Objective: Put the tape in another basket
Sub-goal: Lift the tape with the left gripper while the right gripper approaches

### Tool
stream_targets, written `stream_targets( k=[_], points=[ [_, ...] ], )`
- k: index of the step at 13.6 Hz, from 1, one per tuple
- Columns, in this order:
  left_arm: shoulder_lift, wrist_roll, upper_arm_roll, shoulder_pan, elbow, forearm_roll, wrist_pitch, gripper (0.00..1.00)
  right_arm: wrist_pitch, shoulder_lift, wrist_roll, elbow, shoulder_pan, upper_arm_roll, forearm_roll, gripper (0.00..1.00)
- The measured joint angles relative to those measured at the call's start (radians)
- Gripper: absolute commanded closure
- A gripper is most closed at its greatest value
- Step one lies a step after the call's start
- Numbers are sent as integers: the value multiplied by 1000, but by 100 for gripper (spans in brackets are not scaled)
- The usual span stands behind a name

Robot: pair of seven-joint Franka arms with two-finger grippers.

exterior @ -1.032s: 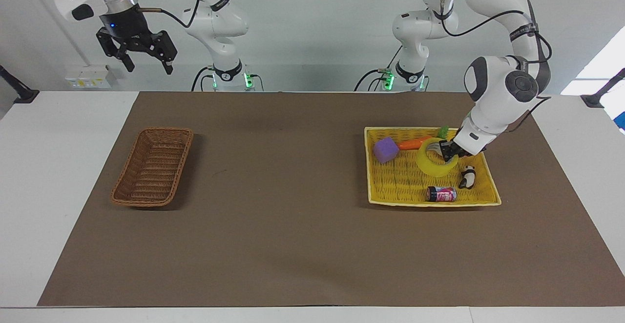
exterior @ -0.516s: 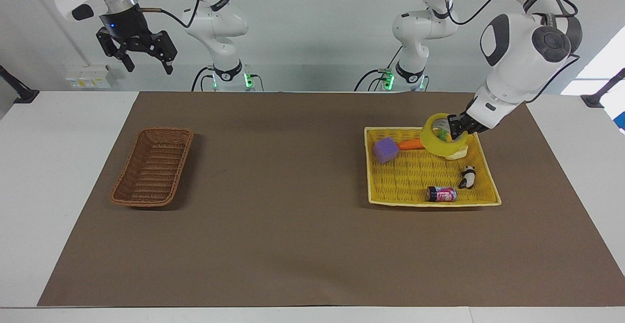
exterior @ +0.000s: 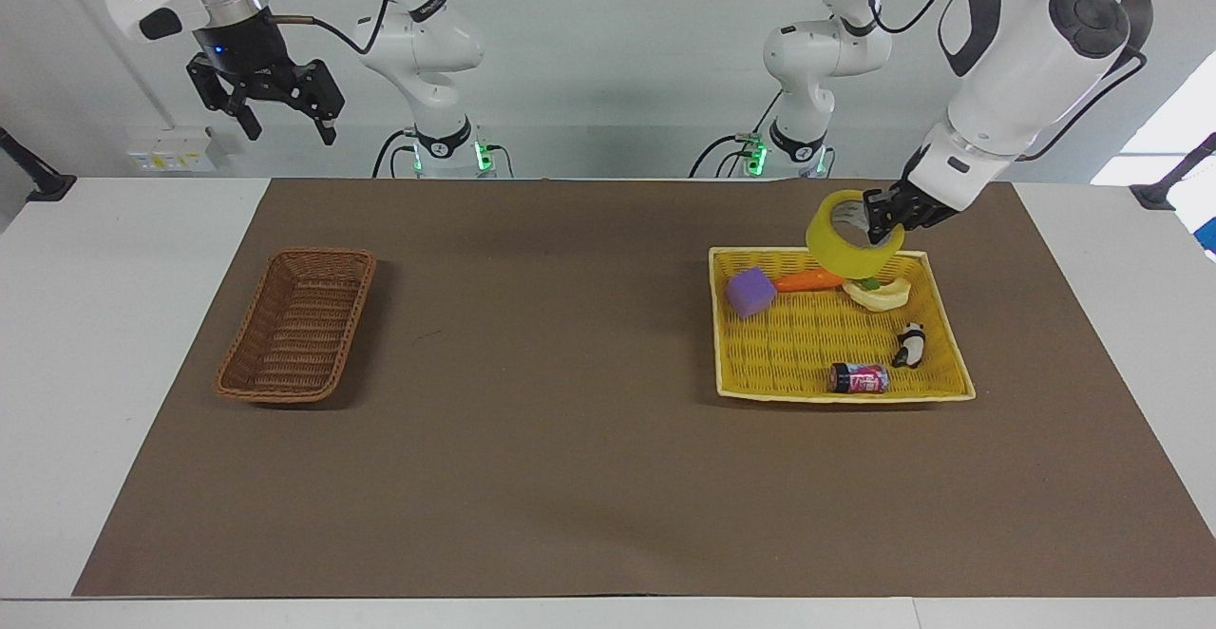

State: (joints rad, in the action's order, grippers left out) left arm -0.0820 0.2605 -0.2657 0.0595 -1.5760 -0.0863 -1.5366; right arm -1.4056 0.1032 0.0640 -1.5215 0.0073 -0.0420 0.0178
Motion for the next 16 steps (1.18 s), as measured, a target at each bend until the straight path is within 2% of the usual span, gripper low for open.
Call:
stream_targets(
  k=[5, 10, 16],
  points=[
    [-1, 222, -16, -120, 0, -79, -72, 100, 6, 5, 0, -15, 31, 7, -49, 0],
    [-1, 380, -20, -249, -1, -149, -149, 100, -116, -1, 6, -135, 126, 10, -157, 0],
    [21, 427, -22, -368, -69, -272, -287, 100, -186, -22, 91, -192, 149, 9, -439, 0]
  ],
)
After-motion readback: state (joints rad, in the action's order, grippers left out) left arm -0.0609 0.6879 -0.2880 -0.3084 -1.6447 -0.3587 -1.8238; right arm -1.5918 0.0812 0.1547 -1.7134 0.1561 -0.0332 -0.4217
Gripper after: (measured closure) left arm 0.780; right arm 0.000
